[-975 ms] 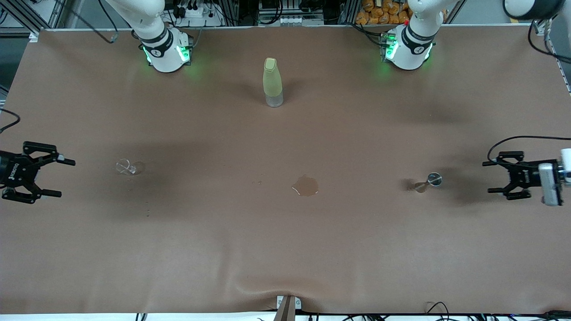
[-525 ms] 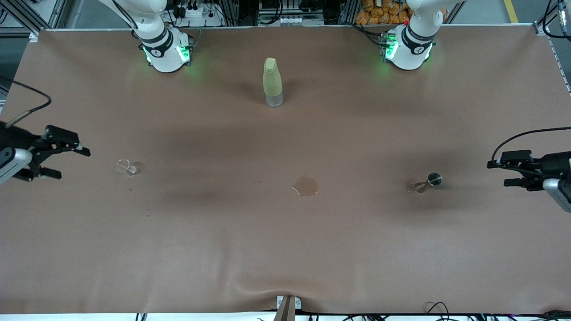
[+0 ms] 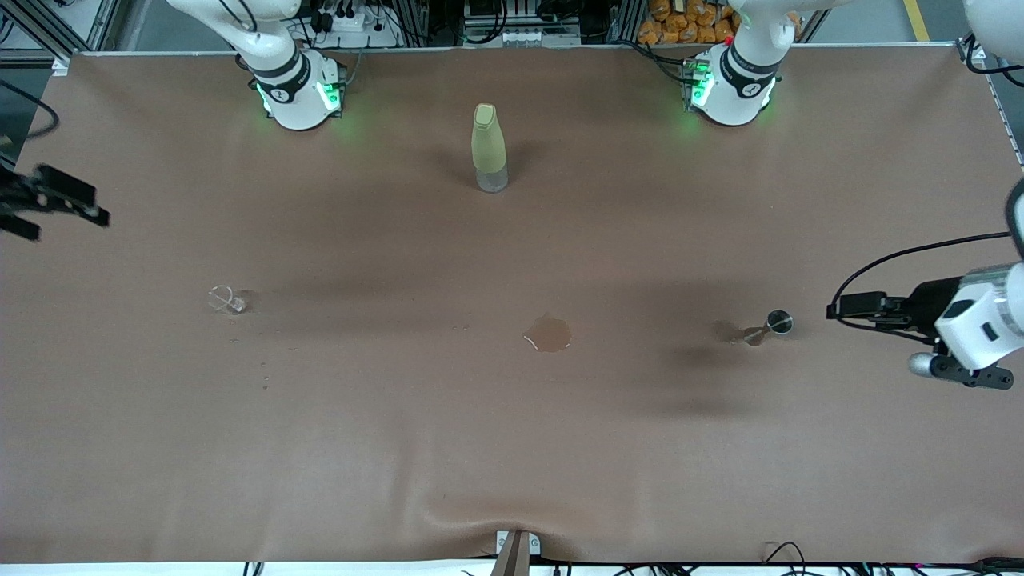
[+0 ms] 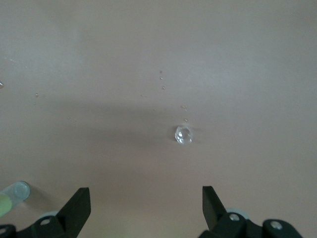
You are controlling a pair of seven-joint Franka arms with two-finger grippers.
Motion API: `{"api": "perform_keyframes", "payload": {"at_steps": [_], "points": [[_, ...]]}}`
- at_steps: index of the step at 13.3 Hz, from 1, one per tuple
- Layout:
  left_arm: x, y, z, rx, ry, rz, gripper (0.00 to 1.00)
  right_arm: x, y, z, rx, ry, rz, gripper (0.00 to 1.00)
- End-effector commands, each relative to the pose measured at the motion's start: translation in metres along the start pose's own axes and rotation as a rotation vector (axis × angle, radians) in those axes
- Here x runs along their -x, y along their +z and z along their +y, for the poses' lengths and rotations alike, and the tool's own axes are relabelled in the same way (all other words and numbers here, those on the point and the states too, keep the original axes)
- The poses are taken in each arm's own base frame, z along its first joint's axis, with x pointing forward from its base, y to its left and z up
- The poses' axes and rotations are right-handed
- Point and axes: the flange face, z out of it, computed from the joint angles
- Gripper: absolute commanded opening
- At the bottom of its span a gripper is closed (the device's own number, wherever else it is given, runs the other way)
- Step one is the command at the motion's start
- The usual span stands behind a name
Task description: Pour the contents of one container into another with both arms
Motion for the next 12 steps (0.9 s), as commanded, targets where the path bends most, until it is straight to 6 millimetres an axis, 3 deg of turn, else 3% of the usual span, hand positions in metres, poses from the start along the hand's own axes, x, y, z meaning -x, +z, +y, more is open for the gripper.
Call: {"api": "perform_keyframes", "payload": {"at_steps": [1, 4, 12], "points": [[0.002, -0.015, 0.036, -0.154, -0.047, 0.037, 1.0, 0.022, -0.012, 0.01, 0.025, 0.081, 0.004, 1.0], [0.01, -0.036, 0.051, -0.201, -0.03, 0.085, 1.0, 0.045, -0.027, 0.017, 0.016, 0.184, -0.014, 1.0], [0.018, -0.056, 0.055, -0.188, -0.197, 0.142, 1.0, 0.04, -0.029, 0.035, 0.017, 0.221, 0.005, 1.0]]}}
